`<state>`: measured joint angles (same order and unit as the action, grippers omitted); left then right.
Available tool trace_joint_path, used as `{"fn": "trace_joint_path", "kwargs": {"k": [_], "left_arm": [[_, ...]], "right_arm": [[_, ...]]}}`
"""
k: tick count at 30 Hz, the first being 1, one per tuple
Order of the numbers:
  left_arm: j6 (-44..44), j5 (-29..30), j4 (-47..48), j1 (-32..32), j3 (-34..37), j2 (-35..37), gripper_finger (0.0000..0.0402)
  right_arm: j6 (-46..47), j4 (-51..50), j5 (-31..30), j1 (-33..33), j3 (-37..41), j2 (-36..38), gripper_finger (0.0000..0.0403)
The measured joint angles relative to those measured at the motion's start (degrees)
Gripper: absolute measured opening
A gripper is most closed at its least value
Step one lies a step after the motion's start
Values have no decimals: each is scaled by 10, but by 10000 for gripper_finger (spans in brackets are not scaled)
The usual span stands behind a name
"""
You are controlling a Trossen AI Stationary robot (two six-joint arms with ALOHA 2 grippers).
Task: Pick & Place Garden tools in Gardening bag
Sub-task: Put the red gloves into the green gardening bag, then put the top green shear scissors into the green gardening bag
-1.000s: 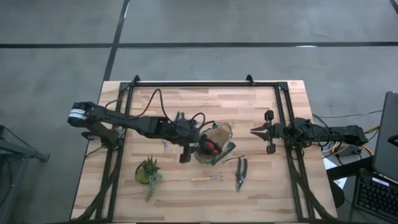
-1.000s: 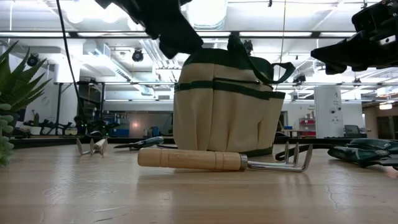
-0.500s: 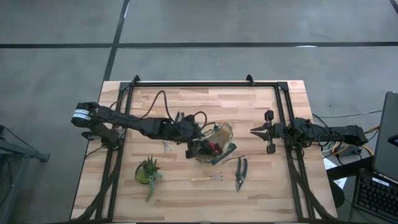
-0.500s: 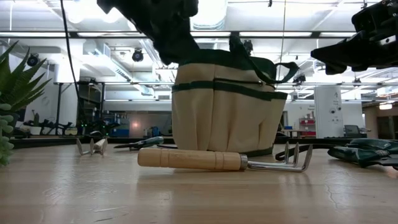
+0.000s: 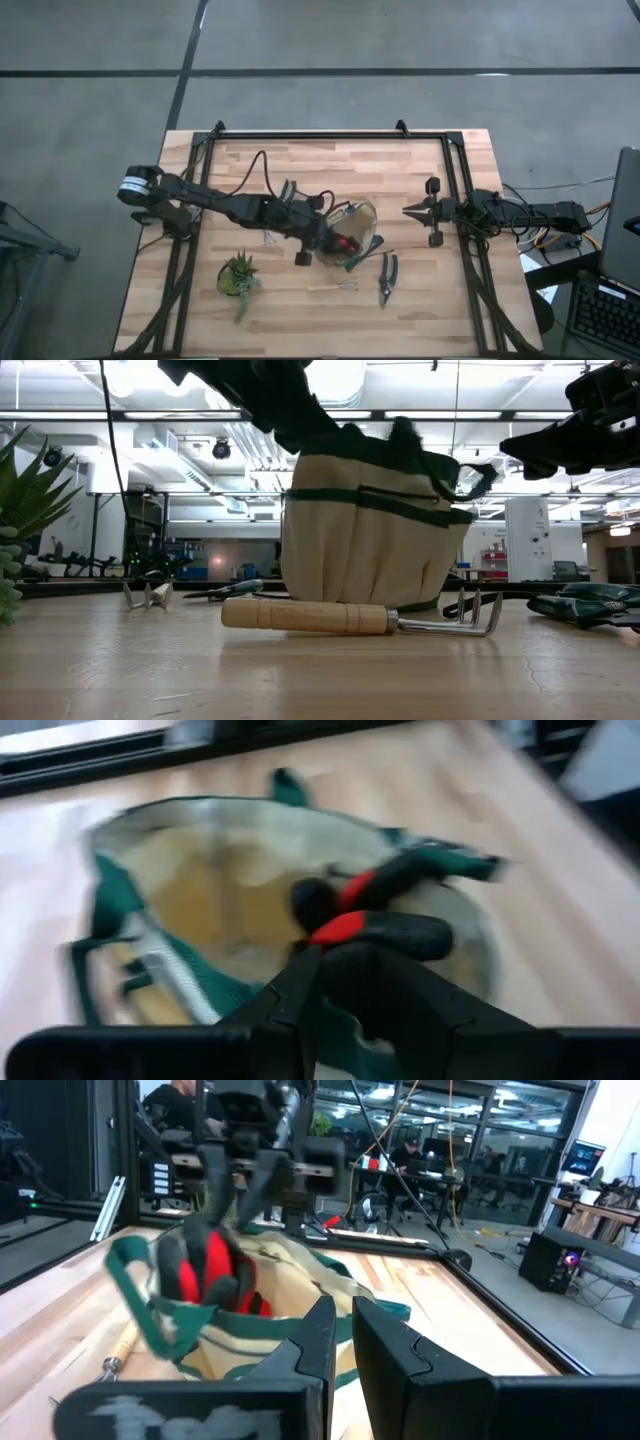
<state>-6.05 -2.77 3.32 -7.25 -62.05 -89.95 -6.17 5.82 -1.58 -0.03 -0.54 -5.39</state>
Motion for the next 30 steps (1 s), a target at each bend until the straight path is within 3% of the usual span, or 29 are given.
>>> {"fn": "trace_joint_path", "kwargs": {"k": [3,5,7,12,15,22,30], "left_arm": [[-3,-57,2,0,0,0,102],[-14,-59,1,0,0,0,101],[-12,-4,6,-1,0,0,101],[-3,205,65,1,0,0,101],[0,261,85,1,0,1,101],[-1,240,86,-7,-2,12,101],[1,233,117,-18,-2,81,101]], "right_arm": [[1,0,0,0,0,0,34],[0,0,0,0,0,0,34],[1,0,0,0,0,0,34],[0,0,0,0,0,0,34],[1,0,0,0,0,0,34],[1,0,0,0,0,0,34],[1,0,0,0,0,0,34]]}}
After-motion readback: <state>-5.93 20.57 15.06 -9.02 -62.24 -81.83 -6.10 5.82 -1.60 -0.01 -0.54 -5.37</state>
